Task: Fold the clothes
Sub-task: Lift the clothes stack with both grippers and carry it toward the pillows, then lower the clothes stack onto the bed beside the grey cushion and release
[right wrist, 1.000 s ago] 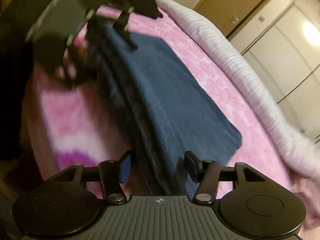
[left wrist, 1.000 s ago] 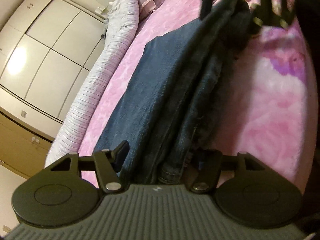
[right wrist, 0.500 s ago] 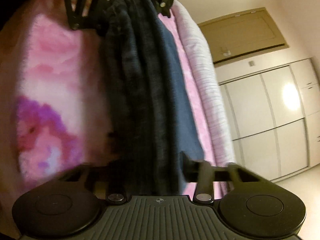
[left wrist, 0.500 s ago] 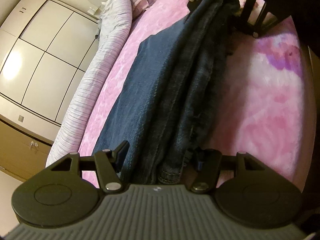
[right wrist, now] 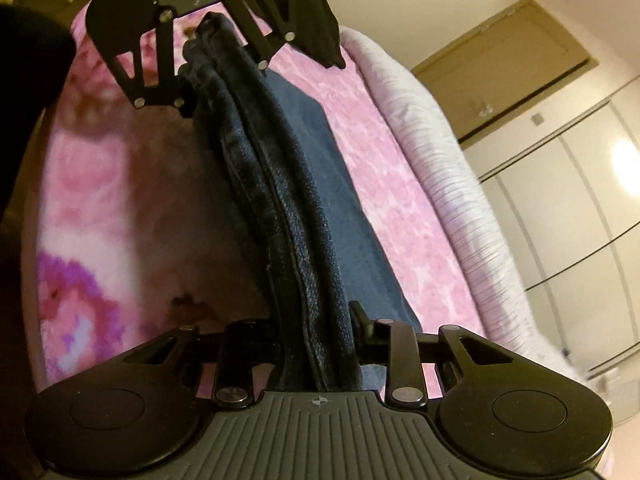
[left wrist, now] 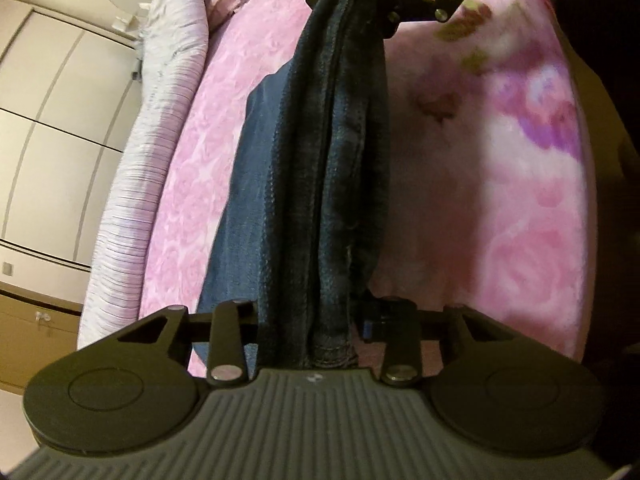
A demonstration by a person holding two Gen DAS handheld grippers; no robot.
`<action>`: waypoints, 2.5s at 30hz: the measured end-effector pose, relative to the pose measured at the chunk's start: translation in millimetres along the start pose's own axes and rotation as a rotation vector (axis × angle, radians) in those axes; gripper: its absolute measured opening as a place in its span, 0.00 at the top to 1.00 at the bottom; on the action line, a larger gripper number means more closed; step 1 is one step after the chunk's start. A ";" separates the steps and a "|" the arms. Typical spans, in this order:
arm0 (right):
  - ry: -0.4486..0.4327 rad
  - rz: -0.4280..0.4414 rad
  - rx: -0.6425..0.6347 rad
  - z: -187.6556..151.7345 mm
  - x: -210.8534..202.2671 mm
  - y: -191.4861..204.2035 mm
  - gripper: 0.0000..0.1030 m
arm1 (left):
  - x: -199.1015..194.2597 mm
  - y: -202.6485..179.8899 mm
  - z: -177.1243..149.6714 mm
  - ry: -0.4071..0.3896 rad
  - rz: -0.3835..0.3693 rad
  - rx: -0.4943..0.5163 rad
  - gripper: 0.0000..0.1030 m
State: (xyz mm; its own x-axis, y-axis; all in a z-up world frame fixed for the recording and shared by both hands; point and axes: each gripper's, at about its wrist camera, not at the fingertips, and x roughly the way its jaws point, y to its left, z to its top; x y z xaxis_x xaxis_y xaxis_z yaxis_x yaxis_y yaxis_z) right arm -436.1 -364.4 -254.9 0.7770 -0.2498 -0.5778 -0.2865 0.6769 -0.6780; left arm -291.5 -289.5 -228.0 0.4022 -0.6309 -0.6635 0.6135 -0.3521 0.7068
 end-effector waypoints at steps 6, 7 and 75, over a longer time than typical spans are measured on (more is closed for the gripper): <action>0.060 0.094 0.054 29.4 -41.0 -70.8 0.73 | -36.2 68.0 29.1 0.035 -0.091 -0.008 0.69; 0.070 0.102 0.058 32.3 -53.7 -81.4 0.73 | -45.2 78.1 36.1 0.036 -0.101 -0.004 0.69; 0.603 -0.365 0.305 -631.6 -309.3 -417.4 0.71 | 179.3 -14.9 865.9 -0.435 -0.108 0.420 0.66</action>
State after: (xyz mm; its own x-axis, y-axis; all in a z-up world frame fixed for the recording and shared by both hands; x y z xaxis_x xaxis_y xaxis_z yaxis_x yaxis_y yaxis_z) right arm -910.8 -1007.0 -80.3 0.3274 -0.7694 -0.5485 0.1645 0.6181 -0.7687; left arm -816.9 -996.0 -144.9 -0.0162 -0.7697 -0.6382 0.2799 -0.6162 0.7361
